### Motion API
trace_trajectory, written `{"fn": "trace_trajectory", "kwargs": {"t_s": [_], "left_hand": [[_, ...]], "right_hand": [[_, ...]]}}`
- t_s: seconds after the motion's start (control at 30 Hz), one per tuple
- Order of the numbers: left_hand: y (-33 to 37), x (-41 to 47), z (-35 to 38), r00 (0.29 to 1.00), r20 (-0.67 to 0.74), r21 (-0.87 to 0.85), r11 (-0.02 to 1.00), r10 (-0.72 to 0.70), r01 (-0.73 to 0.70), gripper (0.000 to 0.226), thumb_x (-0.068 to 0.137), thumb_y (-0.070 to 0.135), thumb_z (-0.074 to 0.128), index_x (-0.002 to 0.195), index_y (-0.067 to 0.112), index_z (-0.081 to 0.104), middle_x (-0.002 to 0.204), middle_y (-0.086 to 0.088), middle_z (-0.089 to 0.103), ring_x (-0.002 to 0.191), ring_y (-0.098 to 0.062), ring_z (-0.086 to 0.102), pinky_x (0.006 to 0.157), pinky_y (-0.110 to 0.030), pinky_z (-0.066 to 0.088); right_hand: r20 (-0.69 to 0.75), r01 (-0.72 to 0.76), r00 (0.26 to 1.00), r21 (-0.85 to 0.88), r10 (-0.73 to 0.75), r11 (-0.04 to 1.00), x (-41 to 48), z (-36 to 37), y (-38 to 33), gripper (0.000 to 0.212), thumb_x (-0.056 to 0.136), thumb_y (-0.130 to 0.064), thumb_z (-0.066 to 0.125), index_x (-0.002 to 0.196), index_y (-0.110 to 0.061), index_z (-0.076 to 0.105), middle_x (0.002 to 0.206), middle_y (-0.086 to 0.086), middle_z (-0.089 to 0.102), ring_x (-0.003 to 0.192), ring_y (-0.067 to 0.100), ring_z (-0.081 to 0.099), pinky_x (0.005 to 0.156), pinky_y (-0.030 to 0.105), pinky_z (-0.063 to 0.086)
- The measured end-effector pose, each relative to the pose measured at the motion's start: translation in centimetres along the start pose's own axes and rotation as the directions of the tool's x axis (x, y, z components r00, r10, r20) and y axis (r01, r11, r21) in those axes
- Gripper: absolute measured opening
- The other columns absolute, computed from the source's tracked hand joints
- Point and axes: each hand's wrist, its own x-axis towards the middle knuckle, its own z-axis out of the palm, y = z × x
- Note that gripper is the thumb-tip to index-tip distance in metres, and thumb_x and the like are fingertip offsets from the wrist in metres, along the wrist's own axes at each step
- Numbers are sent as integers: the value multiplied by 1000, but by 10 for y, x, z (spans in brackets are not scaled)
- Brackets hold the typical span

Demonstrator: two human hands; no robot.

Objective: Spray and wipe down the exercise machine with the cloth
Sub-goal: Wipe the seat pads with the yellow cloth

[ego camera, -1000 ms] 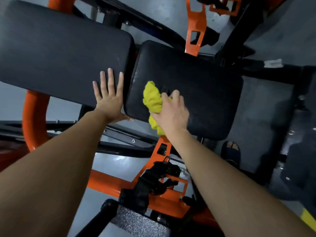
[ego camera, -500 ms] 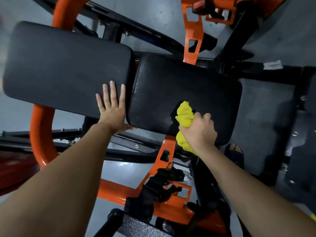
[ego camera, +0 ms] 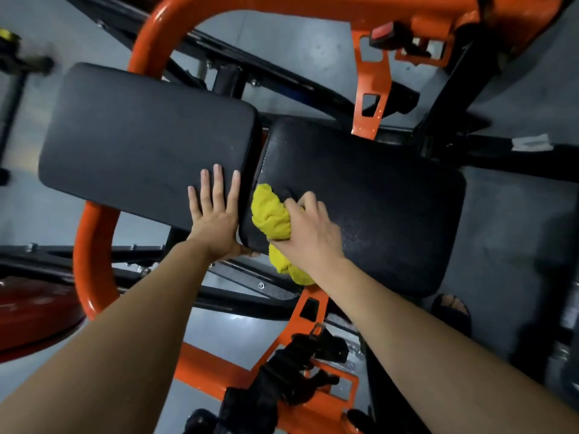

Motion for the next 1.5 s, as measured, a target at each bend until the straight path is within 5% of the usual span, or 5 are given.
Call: {"fn": "trace_trajectory", "kwargs": {"t_s": [0.37, 0.53, 0.63, 0.9, 1.5], "left_hand": [[15, 1, -24, 992, 108, -62, 996, -61, 68, 168, 47, 94, 70, 142, 25, -50, 151, -15, -53, 141, -38, -47, 120, -61, -19], [48, 9, -38, 951, -282, -320, 947, -128, 32, 115, 65, 81, 74, 151, 18, 29, 146, -13, 36, 137, -38, 36, 110, -56, 37], [65, 11, -40, 994, -108, -406, 913, -11, -34, 86, 60, 73, 84, 112, 20, 41, 119, -2, 42, 116, -25, 45, 99, -45, 47], [79, 15, -43, 972, 209, 160, 977, 103, -138, 119, 59, 54, 95, 143, 7, 25, 134, -17, 42, 124, -34, 46, 103, -43, 50], [77, 16, -43, 976, 197, 36, 994, 91, -100, 105, 53, 41, 101, 128, 15, 31, 127, -13, 42, 122, -32, 44, 102, -48, 52]], "right_hand": [[184, -336, 928, 39, 323, 941, -16, -33, 68, 73, 89, -76, 51, 139, -24, 40, 129, 6, 39, 121, 36, 54, 92, 49, 49], [350, -396, 842, -116, 411, 911, 18, -45, 57, 83, 90, -73, 55, 148, -19, 34, 147, 12, 35, 130, 37, 50, 101, 47, 44], [368, -400, 828, -140, 422, 906, 23, -45, 58, 88, 88, -75, 56, 151, -19, 33, 148, 12, 34, 132, 37, 49, 101, 46, 45], [322, -372, 874, -41, 365, 927, 17, -39, 72, 76, 82, -80, 56, 135, -26, 46, 133, 7, 44, 118, 35, 58, 94, 44, 48], [-139, -453, 864, 204, 483, 868, -75, -8, 135, 61, 77, -64, 66, 121, -21, 61, 107, 2, 56, 95, 37, 65, 75, 43, 51]]}}
